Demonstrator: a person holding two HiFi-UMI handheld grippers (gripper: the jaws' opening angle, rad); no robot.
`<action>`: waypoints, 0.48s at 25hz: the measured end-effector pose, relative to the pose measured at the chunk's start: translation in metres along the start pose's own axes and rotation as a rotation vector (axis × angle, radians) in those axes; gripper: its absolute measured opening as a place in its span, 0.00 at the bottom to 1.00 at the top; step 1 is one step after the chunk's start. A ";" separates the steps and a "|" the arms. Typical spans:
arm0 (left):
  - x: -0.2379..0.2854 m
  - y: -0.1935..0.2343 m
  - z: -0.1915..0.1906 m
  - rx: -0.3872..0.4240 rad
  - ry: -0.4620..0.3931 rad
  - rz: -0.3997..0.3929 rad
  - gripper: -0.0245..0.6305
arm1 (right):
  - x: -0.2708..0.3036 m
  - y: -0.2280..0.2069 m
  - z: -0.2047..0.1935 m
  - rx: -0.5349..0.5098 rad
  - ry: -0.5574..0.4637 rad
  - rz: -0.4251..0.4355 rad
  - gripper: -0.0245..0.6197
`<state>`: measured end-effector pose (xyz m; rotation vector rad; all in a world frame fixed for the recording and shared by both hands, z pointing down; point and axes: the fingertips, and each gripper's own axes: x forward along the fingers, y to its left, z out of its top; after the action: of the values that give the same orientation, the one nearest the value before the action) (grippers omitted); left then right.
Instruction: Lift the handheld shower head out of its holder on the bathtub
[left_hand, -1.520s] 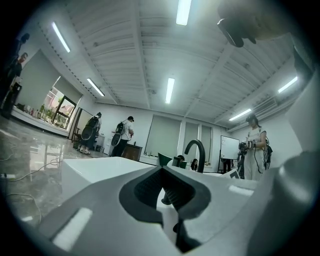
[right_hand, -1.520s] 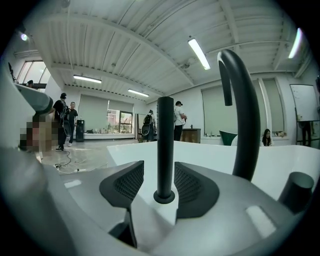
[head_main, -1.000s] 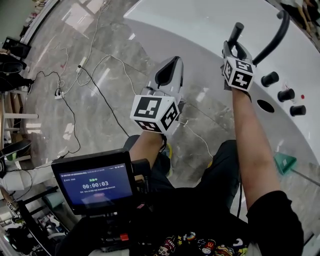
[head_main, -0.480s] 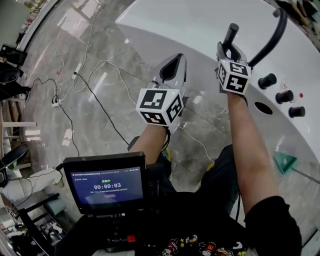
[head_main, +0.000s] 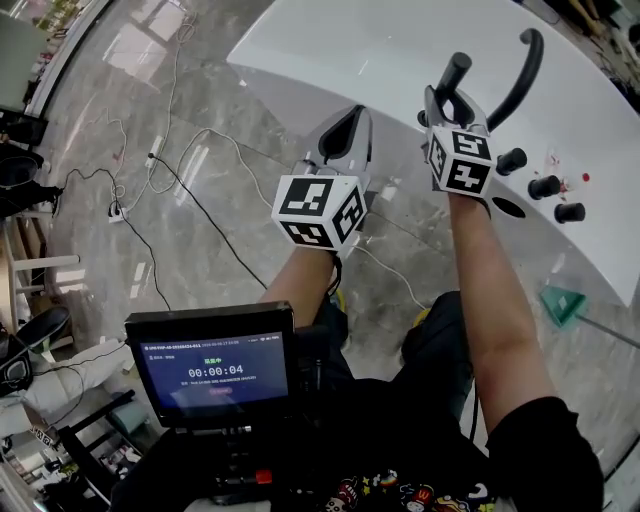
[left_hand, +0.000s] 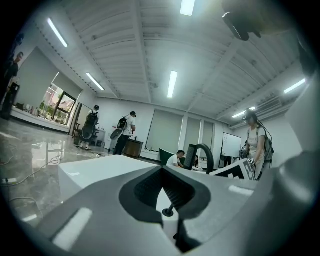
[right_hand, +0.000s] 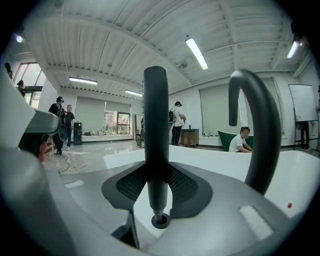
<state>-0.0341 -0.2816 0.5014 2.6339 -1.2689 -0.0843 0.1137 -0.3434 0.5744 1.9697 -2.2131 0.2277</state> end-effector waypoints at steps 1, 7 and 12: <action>0.003 -0.004 0.006 0.001 -0.003 -0.001 0.04 | -0.002 -0.002 0.005 -0.002 0.000 0.004 0.28; 0.014 -0.018 0.037 0.002 -0.001 -0.014 0.04 | -0.015 -0.011 0.039 0.019 -0.014 0.007 0.28; 0.014 -0.031 0.106 -0.001 0.013 -0.027 0.04 | -0.035 -0.008 0.118 0.058 -0.038 0.007 0.28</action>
<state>-0.0170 -0.2920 0.3916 2.6471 -1.2287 -0.0724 0.1223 -0.3368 0.4515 2.0122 -2.2618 0.2599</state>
